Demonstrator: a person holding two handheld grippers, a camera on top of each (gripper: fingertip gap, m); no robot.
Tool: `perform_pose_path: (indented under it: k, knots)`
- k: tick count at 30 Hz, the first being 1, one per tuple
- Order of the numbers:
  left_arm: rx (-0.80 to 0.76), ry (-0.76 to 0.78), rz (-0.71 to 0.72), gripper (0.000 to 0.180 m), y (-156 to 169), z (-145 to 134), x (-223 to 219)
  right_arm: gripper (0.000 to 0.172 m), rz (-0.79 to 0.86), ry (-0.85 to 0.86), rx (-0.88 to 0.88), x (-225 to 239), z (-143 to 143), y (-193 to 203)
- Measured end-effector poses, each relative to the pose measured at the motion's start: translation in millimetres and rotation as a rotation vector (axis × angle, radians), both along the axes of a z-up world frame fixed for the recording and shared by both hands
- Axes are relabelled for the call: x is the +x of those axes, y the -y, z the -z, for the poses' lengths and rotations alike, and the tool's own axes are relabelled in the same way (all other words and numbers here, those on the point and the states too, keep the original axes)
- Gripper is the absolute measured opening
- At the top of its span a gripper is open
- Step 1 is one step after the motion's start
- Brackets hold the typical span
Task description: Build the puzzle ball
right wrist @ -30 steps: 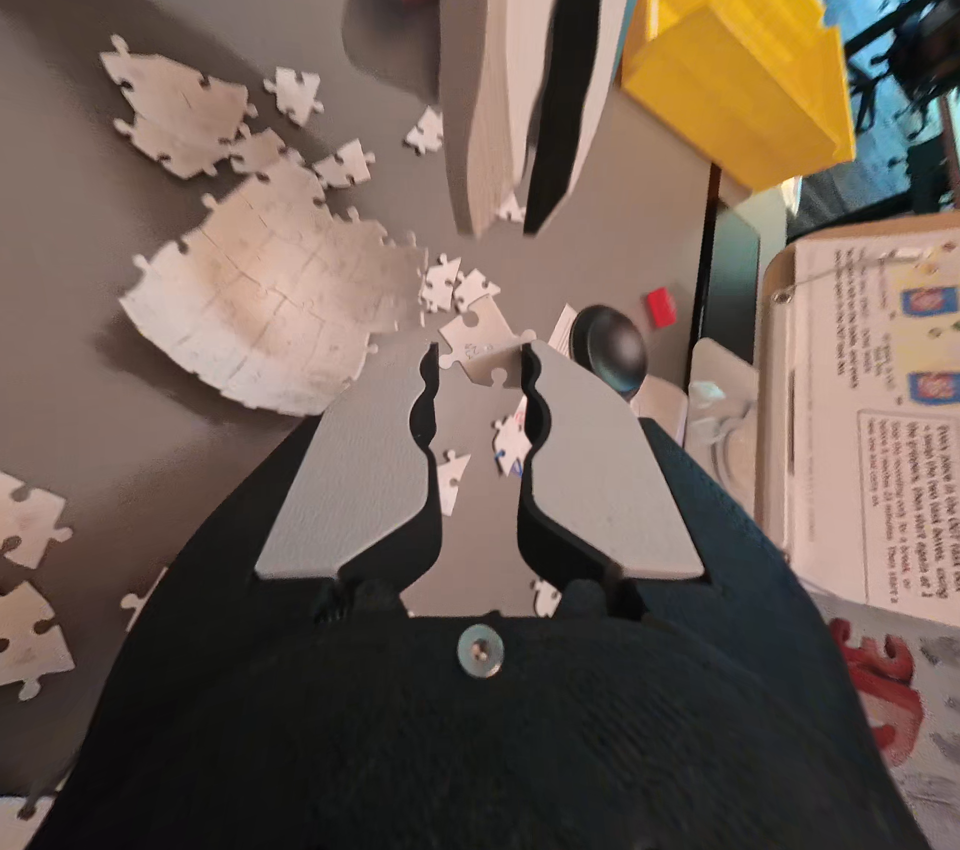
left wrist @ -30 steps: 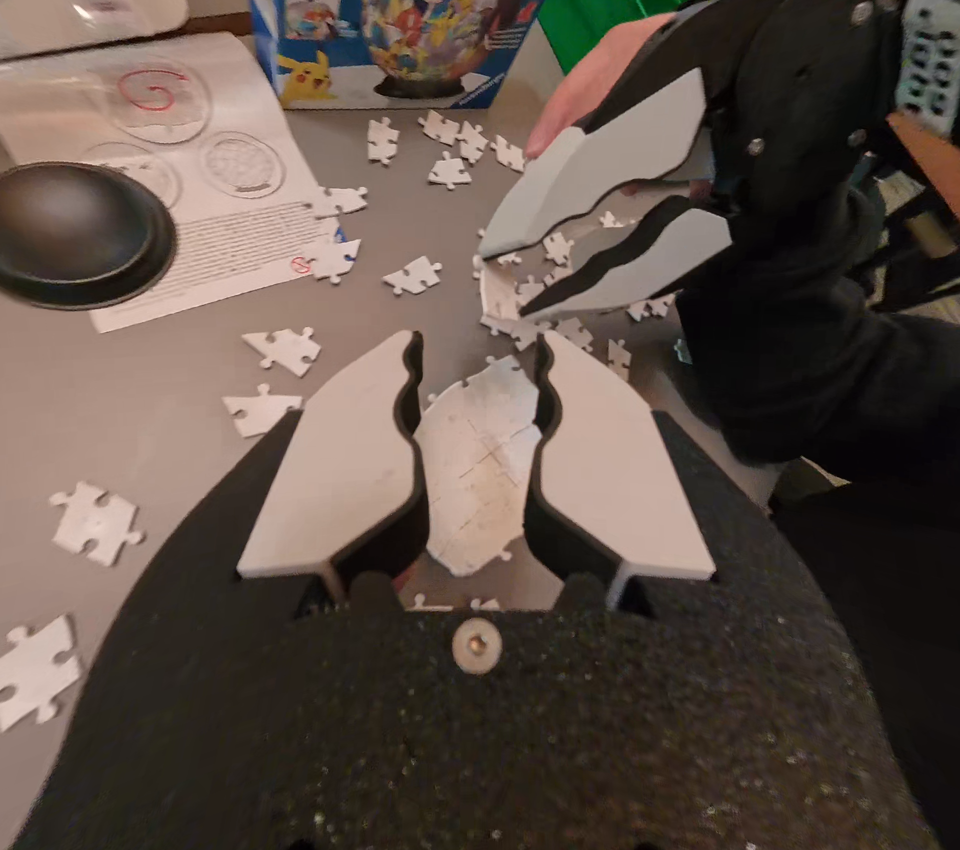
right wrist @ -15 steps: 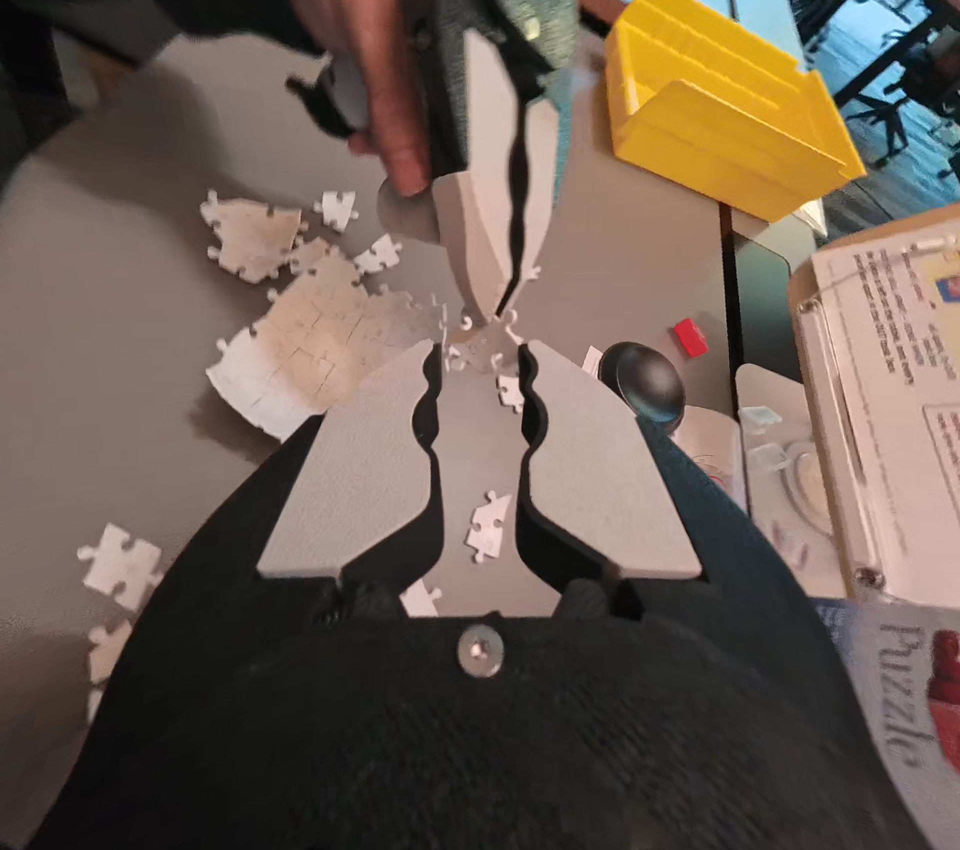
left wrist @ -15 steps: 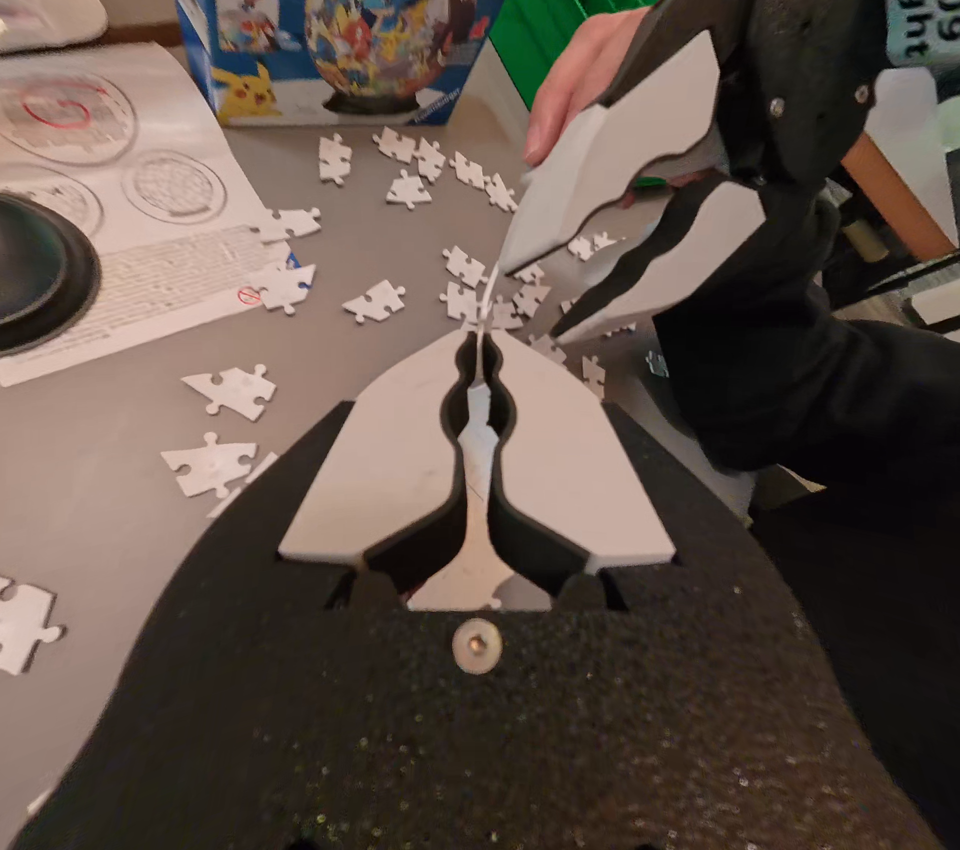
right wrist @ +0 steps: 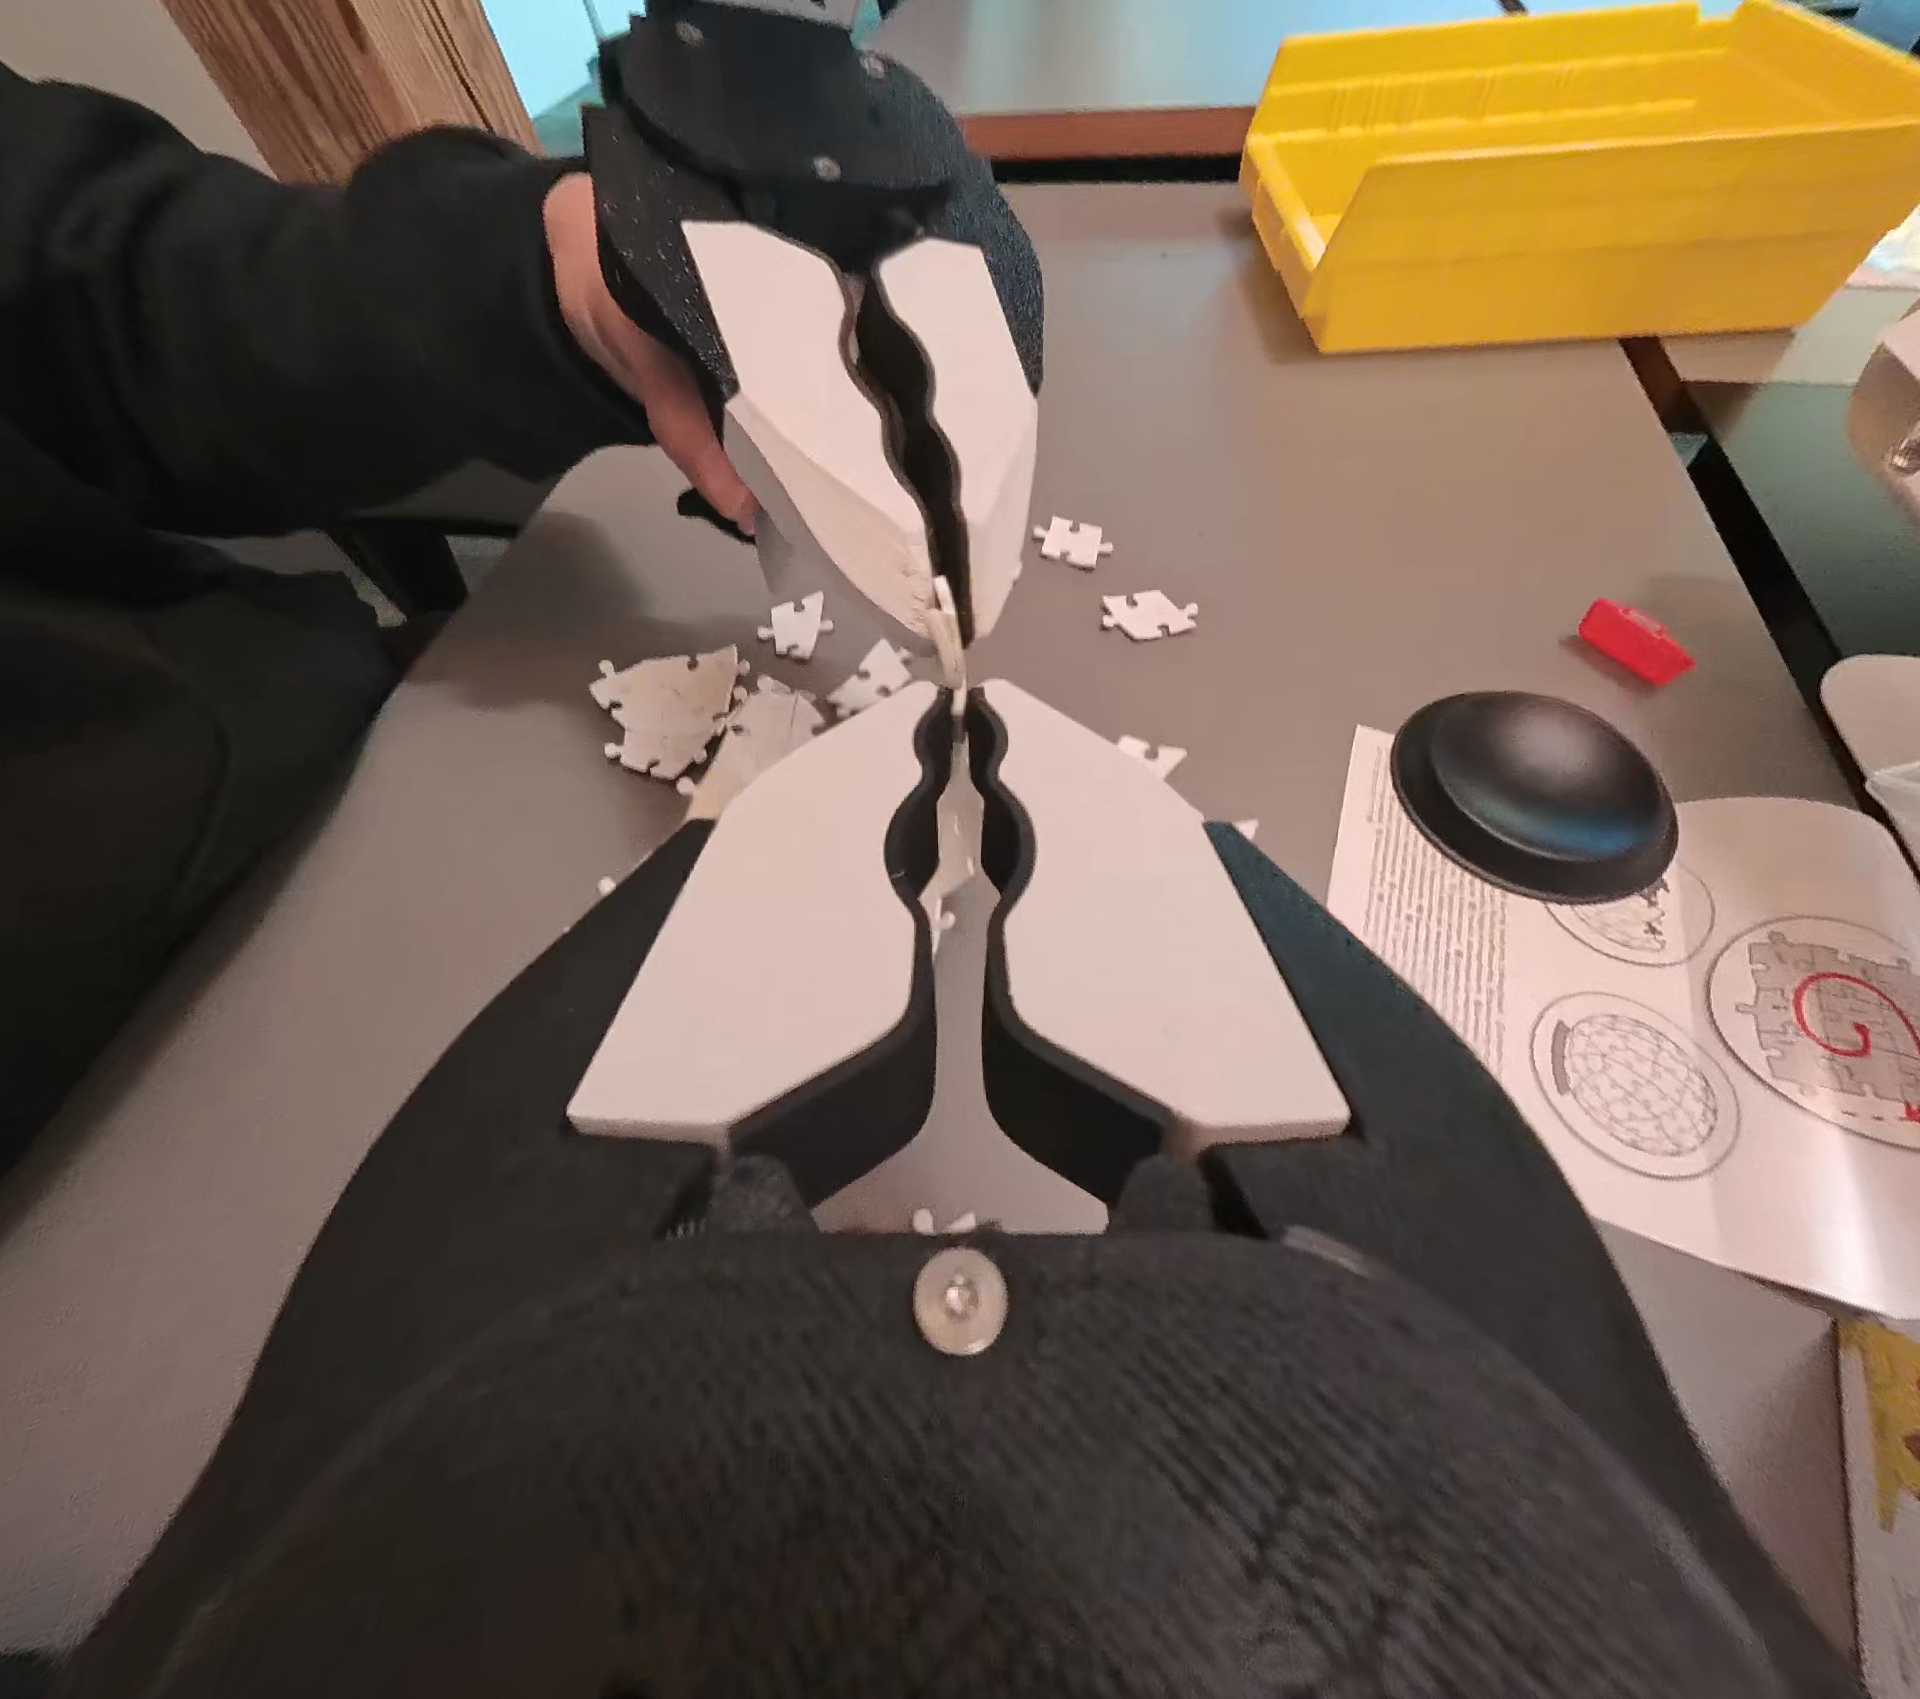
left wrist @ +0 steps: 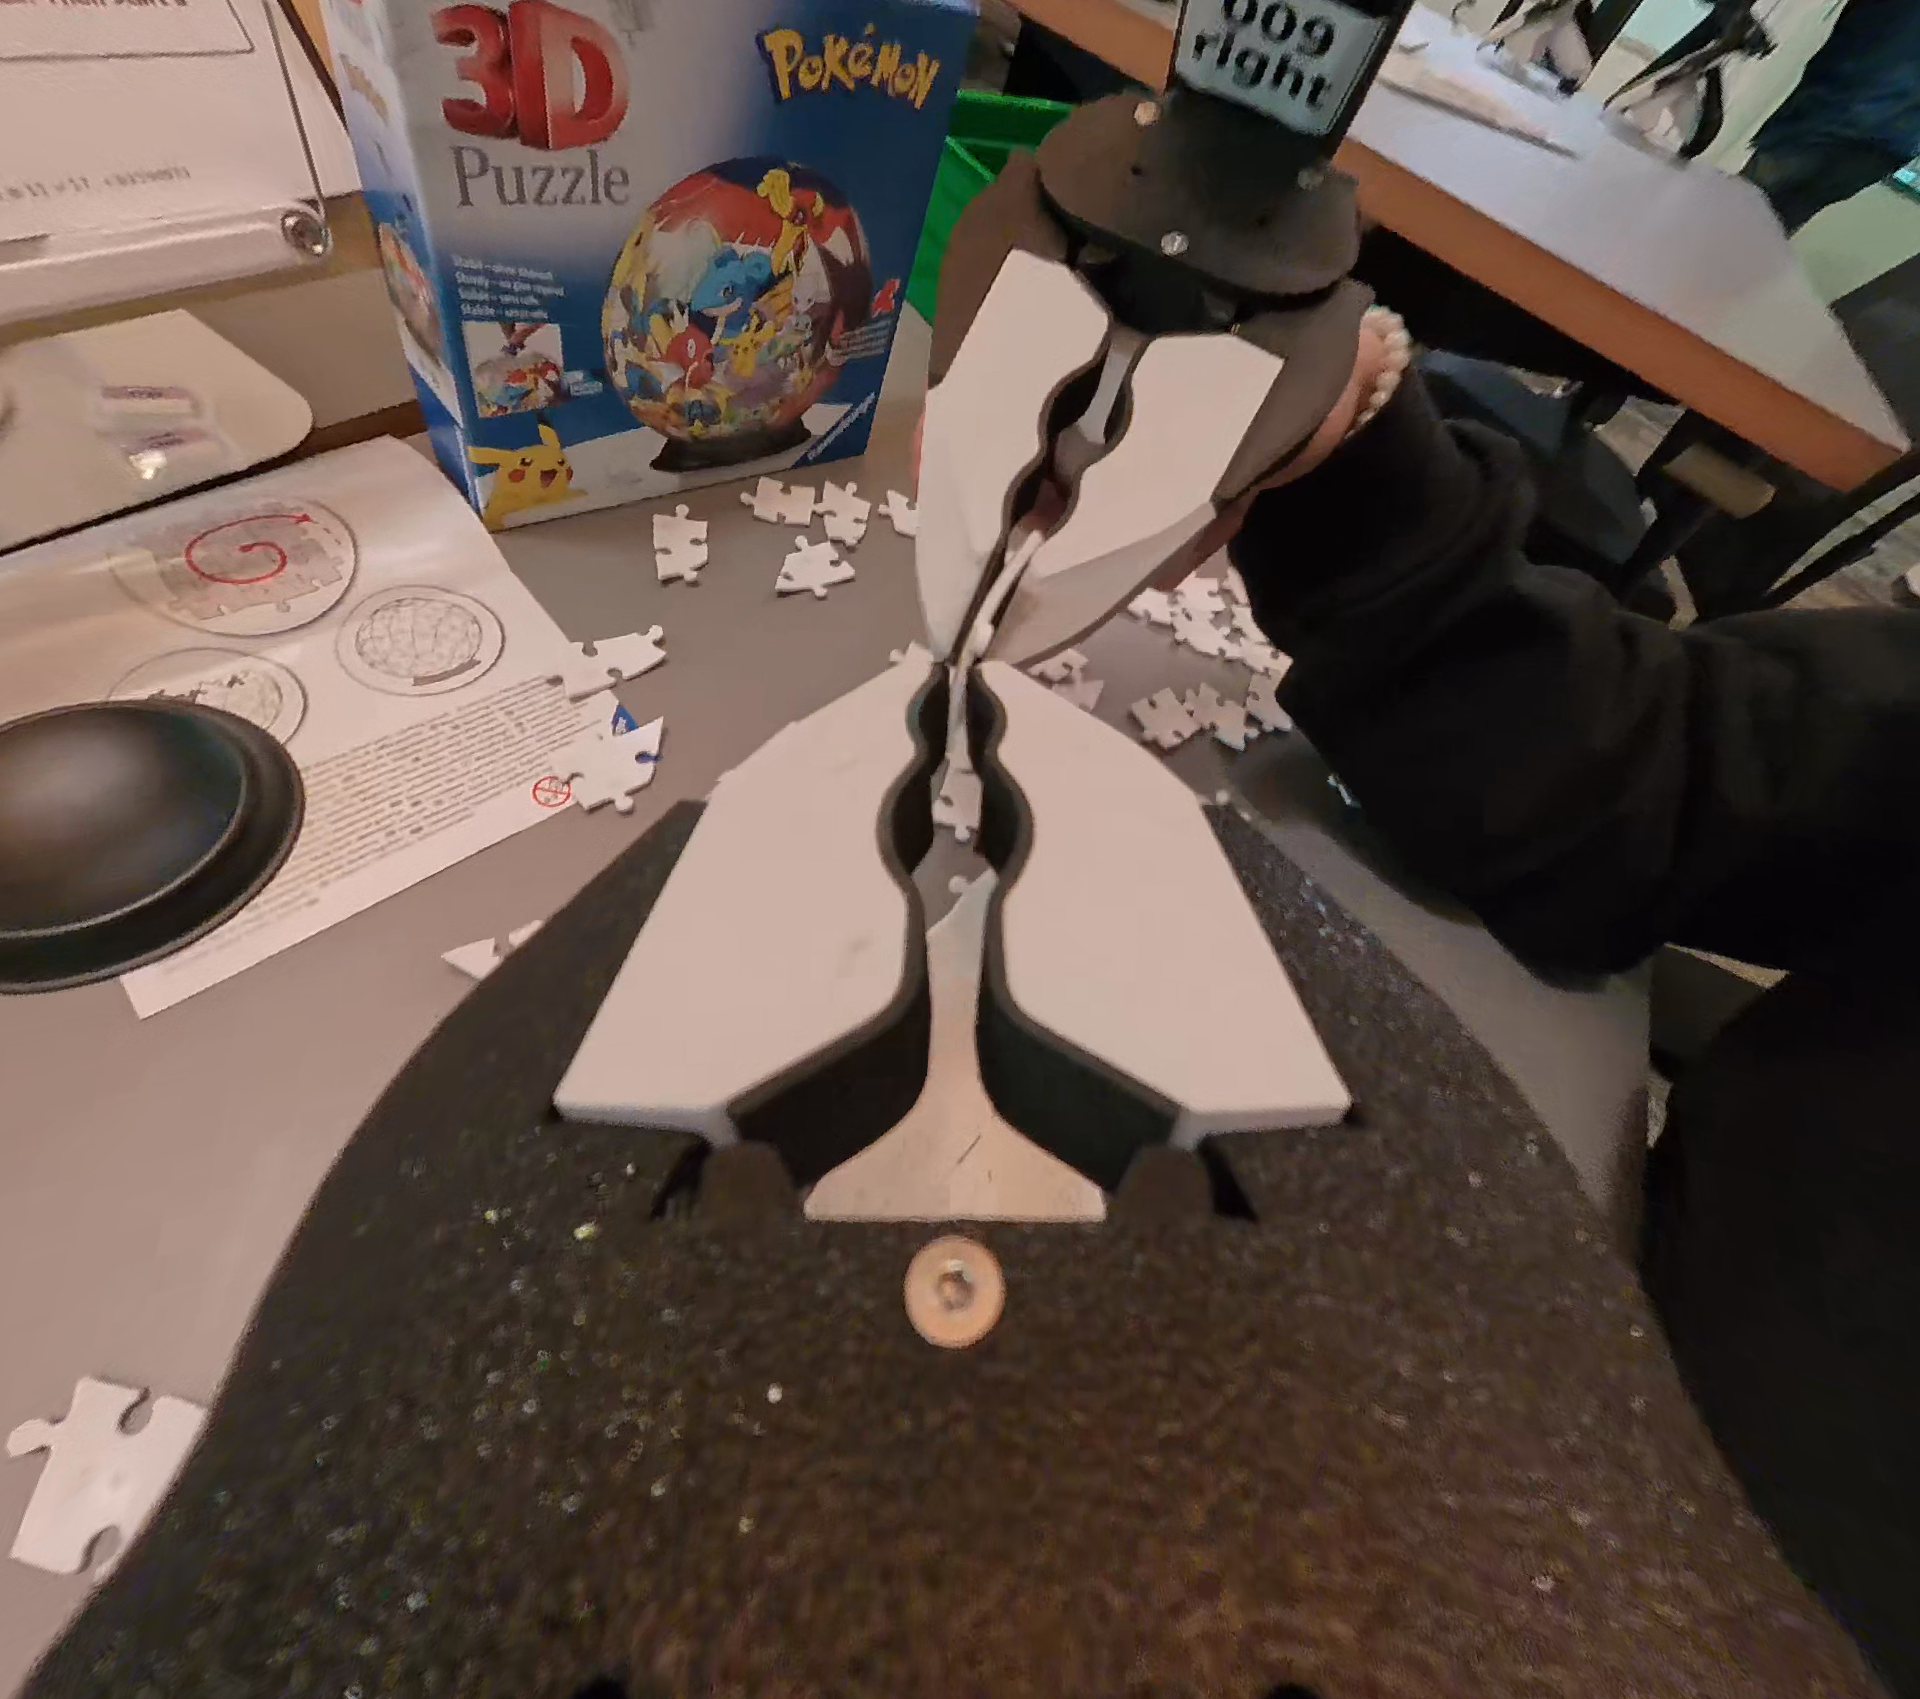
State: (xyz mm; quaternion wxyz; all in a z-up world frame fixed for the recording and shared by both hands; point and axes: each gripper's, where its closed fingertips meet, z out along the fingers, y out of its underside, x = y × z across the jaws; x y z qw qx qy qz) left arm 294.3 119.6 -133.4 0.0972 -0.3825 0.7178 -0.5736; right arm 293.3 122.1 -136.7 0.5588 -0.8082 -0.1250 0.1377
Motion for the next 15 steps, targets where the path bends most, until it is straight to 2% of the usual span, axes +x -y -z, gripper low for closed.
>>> perform_pose_path:
  k: [2,5,9,11,13,15]
  knots:
    - [0.067,-0.032,-0.012,0.004,-3,11,0,0.002,0.022,0.019,-0.058,4,10,0]
    - [0.263,-0.085,-0.063,0.028,-19,34,-2,0.002,0.073,0.004,-0.172,15,29,5]
    - [0.468,-0.076,-0.068,0.024,-35,46,-27,0.002,0.154,-0.011,-0.293,32,51,13]
    - [0.537,-0.102,-0.142,0.022,-48,52,-41,0.002,0.152,-0.006,-0.326,34,59,15]
    - [0.499,-0.160,-0.266,0.030,-59,56,-56,0.002,0.171,-0.004,-0.339,36,63,13]
    - [0.373,-0.238,-0.371,0.039,-62,63,-75,0.002,0.172,-0.007,-0.352,36,67,12]
